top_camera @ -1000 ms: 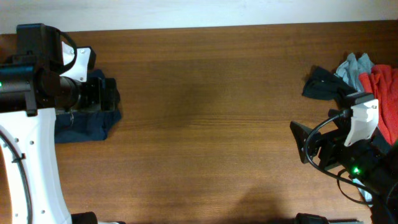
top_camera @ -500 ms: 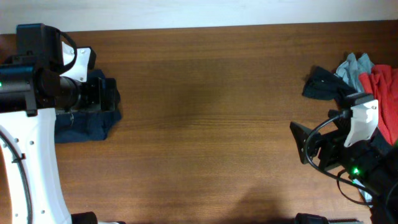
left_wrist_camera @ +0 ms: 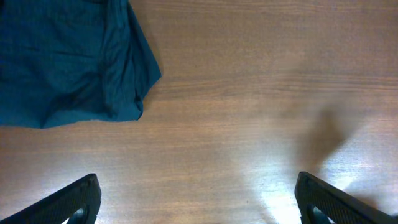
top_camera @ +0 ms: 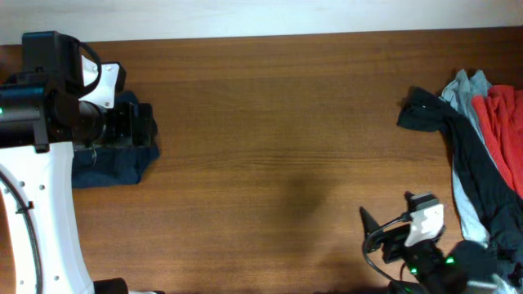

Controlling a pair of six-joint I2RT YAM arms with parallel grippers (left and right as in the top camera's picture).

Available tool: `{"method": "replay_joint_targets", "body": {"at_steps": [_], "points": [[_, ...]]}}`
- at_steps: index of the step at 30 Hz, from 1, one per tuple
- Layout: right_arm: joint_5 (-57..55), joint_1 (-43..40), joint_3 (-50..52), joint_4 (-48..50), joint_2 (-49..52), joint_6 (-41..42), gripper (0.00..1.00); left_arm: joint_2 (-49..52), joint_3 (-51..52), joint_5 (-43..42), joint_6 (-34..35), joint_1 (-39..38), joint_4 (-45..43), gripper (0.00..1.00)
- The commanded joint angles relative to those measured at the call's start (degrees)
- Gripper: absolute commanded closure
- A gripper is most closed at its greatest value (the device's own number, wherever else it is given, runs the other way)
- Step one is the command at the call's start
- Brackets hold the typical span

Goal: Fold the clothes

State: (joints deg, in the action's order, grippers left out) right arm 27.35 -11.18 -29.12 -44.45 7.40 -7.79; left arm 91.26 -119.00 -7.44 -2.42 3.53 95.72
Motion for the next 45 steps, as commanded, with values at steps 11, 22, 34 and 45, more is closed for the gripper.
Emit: {"method": "replay_joint_targets", "body": {"at_steps": [11, 22, 34, 45], "points": [[8.70, 0.35, 19.80, 10.32, -7.04, -0.35, 0.01, -0.74, -0.04, 0.17, -0.68, -0.13, -0.07, 0.00], [7.98, 0.28, 19.98, 11.30, -6.99, -0.35, 0.01, -0.74, -0.04, 0.17, -0.68, -0.11, -0.07, 0.01], [7.98, 0.28, 19.98, 11.30, -6.99, -0.35, 0.01, -0.98, -0.04, 0.17, -0.68, -0.44, -0.07, 0.01], [7.98, 0.28, 19.98, 11.30, -6.99, -0.35, 0.01, -11.02, 10.10, 4.81, -5.38, -6.56, -26.82, 0.00]]}}
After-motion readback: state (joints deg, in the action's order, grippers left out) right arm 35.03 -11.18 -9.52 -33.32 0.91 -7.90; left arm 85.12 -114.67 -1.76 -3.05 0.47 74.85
